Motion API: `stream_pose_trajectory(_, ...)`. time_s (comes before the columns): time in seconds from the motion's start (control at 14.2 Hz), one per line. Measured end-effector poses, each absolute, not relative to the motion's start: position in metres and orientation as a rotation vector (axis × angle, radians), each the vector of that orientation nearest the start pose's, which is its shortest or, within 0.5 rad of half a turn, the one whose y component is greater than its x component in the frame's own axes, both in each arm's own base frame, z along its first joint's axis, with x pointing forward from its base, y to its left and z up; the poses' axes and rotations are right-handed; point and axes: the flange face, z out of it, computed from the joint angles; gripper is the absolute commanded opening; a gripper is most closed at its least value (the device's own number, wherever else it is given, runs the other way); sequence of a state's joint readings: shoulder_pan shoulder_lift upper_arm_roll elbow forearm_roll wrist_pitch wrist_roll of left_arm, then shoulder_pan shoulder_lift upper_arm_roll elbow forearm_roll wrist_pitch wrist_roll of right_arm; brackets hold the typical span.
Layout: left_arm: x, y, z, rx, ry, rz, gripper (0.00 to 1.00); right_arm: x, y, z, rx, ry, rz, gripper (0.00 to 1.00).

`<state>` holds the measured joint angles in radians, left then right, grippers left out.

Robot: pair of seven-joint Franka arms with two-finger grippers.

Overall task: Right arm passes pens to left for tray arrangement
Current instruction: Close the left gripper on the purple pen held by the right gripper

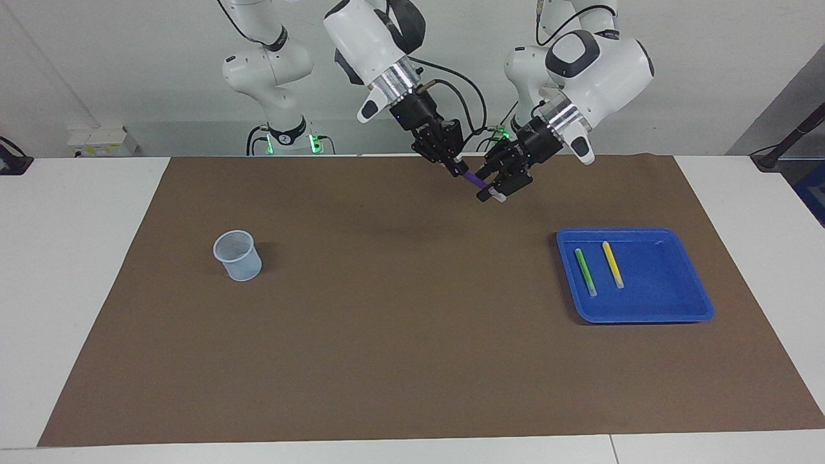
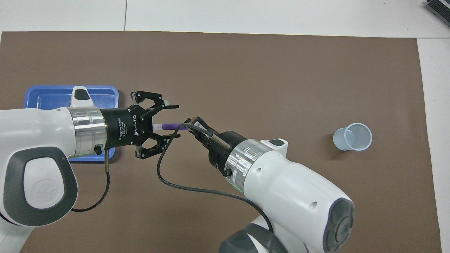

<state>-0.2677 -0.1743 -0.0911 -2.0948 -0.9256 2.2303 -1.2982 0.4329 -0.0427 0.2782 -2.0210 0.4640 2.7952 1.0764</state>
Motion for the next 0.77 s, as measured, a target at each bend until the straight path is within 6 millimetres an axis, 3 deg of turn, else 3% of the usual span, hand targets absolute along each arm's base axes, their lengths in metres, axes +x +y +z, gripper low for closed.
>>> stream_pose_trajectory(0.28, 0.4899, -0.2163, 0.5371, 1.798, 1.524, -0.494, 0.00, 0.4619, 0.3688, 0.5619, -2.145, 0.830, -0.321, 0.00)
stream_pose_trajectory(0.77, 0.4894, -0.2160, 0.5380, 1.802, 1.516, -0.489, 0.00, 0.4617, 0.3686, 0.5621, -2.145, 0.830, -0.322, 0.00)
